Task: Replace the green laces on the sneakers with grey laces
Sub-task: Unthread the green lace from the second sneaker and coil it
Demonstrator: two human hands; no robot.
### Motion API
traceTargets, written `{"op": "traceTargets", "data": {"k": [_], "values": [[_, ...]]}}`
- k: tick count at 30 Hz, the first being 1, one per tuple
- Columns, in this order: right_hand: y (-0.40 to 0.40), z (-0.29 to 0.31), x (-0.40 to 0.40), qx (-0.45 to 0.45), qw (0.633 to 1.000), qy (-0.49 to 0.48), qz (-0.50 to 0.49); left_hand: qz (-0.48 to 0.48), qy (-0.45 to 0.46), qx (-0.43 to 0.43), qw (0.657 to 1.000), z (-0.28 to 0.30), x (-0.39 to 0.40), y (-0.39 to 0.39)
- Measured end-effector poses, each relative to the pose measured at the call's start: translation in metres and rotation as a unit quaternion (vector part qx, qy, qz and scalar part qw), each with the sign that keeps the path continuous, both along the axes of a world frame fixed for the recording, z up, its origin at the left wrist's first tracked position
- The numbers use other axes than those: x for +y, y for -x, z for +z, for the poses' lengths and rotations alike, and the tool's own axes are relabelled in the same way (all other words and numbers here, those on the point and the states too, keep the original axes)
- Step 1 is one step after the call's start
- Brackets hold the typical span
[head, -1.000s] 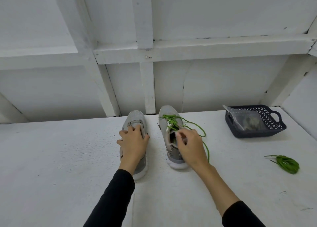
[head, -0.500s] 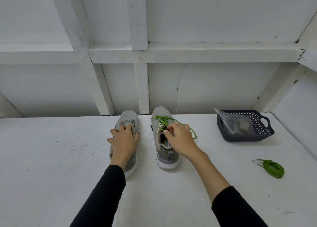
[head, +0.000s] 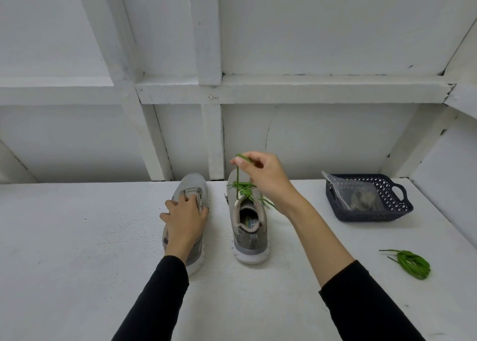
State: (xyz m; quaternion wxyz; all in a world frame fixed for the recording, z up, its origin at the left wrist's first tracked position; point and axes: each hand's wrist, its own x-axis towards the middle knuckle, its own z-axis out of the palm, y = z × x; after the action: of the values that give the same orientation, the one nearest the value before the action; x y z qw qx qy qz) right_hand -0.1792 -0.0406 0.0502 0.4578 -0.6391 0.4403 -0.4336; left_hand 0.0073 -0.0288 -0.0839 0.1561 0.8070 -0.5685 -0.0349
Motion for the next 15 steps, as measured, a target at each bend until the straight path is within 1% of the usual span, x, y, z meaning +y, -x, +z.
{"op": "traceTargets", "data": {"k": [2, 3, 5, 6, 7, 9, 11, 13, 15], "values": [[-0.002, 0.001, -0.007, 0.012, 1.0, -0.011, 0.008, 0.003, -0.001, -0.012, 1.0, -0.001, -0.001, 0.0], [-0.002, -0.003, -0.011, 0.043, 0.999, -0.014, 0.015, 0.005, 0.003, -0.023, 1.0, -0.002, -0.002, 0.001], [-0.002, -0.016, -0.016, 0.149, 0.988, -0.014, 0.032, -0.008, 0.043, -0.031, 0.999, -0.003, -0.003, 0.002], [-0.002, -0.024, -0.016, 0.203, 0.979, -0.01, 0.031, -0.028, 0.078, -0.025, 0.996, -0.003, -0.004, 0.003], [-0.001, -0.032, -0.016, 0.239, 0.971, -0.006, 0.023, -0.055, 0.113, -0.009, 0.992, -0.002, -0.004, 0.004], [0.002, -0.046, -0.015, 0.273, 0.962, -0.001, 0.009, -0.113, 0.16, 0.047, 0.98, 0.003, -0.003, 0.005], [0.003, -0.055, -0.015, 0.318, 0.948, 0.03, 0.003, -0.165, 0.179, 0.099, 0.965, 0.011, -0.003, 0.009], [0.003, -0.06, -0.015, 0.371, 0.926, 0.062, -0.003, -0.198, 0.179, 0.15, 0.952, 0.019, -0.007, 0.013], [0.003, -0.064, -0.015, 0.373, 0.925, 0.069, -0.012, -0.221, 0.16, 0.233, 0.933, 0.027, -0.016, 0.017]]}}
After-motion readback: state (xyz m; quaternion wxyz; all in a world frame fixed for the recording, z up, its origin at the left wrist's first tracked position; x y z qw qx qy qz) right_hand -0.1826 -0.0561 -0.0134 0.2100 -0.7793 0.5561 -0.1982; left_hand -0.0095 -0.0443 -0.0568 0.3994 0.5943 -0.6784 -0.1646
